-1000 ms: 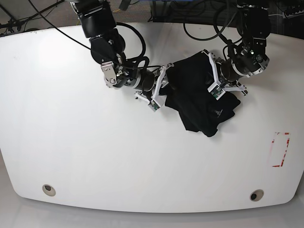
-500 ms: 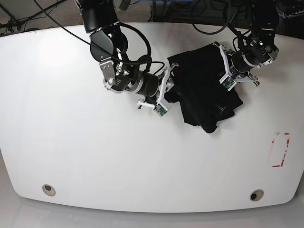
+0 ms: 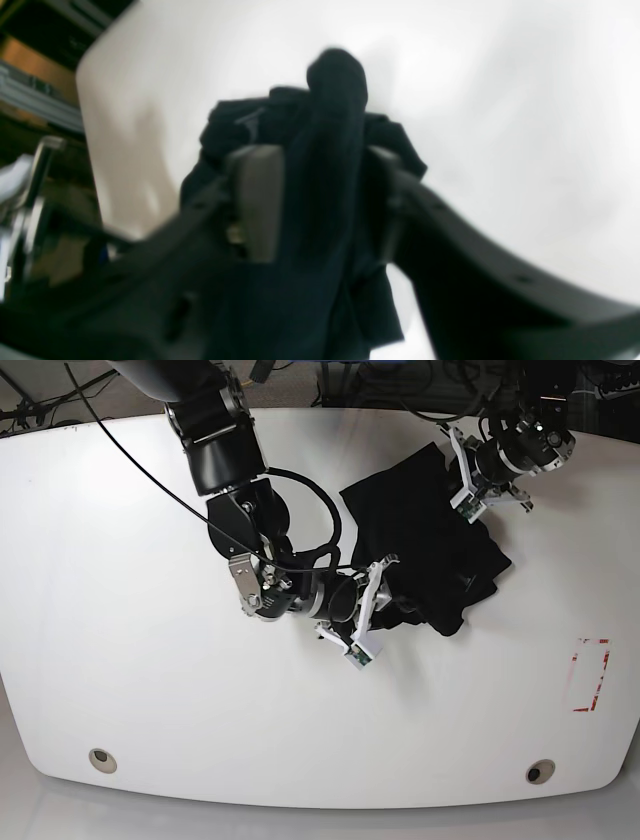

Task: Fold the T-shirt properly
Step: 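Fold the held corner over the bundle with the right gripper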

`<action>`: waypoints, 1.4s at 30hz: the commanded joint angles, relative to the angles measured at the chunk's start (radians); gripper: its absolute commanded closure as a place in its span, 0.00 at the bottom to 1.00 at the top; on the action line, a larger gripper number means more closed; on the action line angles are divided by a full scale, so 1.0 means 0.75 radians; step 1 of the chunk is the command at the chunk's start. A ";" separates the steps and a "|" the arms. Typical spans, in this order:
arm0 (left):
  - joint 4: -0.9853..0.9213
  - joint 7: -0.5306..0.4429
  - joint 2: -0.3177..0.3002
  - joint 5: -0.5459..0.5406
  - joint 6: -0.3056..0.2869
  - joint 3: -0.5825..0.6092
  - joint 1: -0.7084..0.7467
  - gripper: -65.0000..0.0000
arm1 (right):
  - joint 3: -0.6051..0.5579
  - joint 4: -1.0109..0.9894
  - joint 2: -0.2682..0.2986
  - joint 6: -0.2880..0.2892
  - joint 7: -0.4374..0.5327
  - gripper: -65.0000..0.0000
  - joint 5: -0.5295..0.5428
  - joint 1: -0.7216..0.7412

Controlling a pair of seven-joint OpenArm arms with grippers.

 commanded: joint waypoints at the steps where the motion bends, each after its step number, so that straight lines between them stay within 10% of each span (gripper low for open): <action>1: 0.029 -0.034 0.011 -0.020 -0.001 -0.008 -0.009 0.90 | 0.004 -0.048 -0.034 0.019 0.035 0.48 0.027 0.063; 15: 0.041 -0.034 0.037 -0.023 -0.001 -0.006 0.003 0.90 | -0.125 -0.441 -0.073 0.019 0.260 0.43 0.025 0.208; 24: 0.064 -0.034 0.176 -0.020 -0.001 0.002 -0.001 0.90 | -0.149 -0.445 -0.079 0.017 0.289 0.99 0.033 0.206; 42: 0.054 -0.034 0.223 -0.012 -0.001 0.174 -0.020 0.90 | 0.000 -0.241 -0.051 0.011 0.193 1.00 0.035 0.223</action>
